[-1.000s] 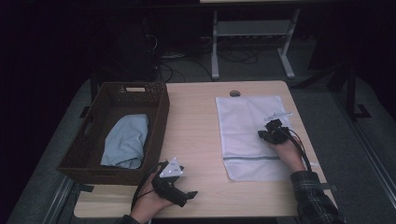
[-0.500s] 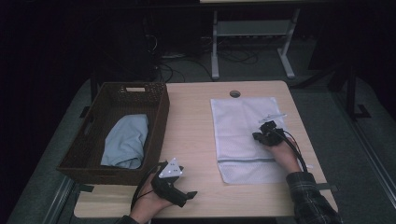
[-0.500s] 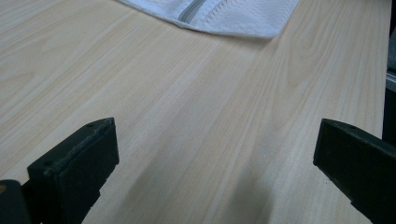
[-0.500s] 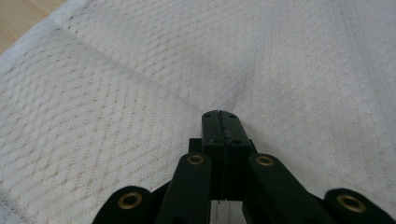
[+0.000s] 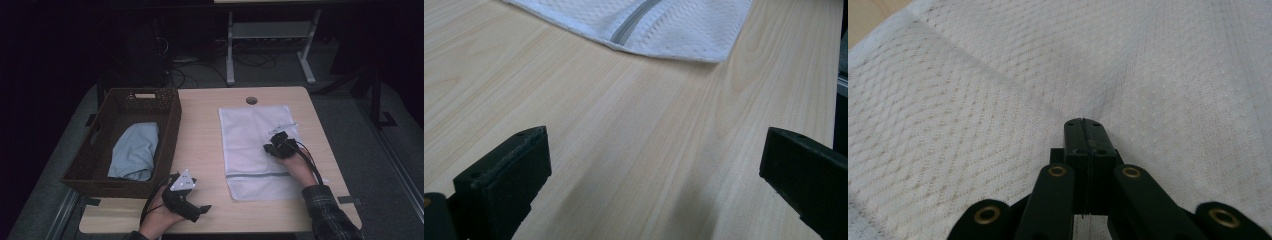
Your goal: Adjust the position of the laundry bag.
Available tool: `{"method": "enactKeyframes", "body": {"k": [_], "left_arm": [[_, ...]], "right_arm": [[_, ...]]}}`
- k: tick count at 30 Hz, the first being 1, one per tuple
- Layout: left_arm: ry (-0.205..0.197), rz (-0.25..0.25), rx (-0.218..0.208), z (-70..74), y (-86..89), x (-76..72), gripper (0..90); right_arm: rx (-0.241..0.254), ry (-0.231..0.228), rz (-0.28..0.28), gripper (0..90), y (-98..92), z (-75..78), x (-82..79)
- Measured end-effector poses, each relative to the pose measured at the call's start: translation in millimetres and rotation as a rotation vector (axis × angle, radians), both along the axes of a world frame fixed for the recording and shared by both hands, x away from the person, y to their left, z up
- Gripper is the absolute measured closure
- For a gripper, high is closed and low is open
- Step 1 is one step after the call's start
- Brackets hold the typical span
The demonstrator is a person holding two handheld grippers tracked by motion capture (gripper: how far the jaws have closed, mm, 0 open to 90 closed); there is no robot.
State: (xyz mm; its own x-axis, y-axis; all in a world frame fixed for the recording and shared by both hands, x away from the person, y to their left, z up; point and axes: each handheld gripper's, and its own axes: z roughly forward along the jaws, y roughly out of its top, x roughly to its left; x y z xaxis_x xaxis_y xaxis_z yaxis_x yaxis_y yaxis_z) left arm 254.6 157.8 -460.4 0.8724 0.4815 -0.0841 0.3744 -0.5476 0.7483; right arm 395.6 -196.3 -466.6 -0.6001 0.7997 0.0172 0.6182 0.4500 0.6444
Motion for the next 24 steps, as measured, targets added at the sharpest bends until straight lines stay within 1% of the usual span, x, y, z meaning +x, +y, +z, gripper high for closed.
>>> {"method": "enactKeyframes", "body": {"k": [4, 6, 15, 19, 24], "left_arm": [[0.000, 0.000, 0.001, 0.0, -0.1, 0.0, 0.0], [0.000, 0.000, 0.001, 0.1, 0.0, -0.1, 0.0], [0.000, 0.000, 0.000, 0.2, 0.0, -0.3, 0.1], [-0.001, -0.003, 0.003, 0.2, 0.0, -0.2, 0.0], [-0.001, -0.001, 0.000, 0.3, 0.0, -0.4, 0.1]], "right_arm": [[-0.009, -0.004, 0.020, 89.8, 6.8, 0.3, -1.3], [-0.006, 0.002, 0.022, 89.7, 10.3, 0.6, -2.2], [-0.009, 0.005, 0.054, 89.8, 27.7, 1.3, -6.0], [-0.007, 0.009, 0.053, 89.8, 35.8, 1.5, -7.5], [-0.011, 0.007, 0.069, 89.7, 45.7, 1.7, -9.9]]}}
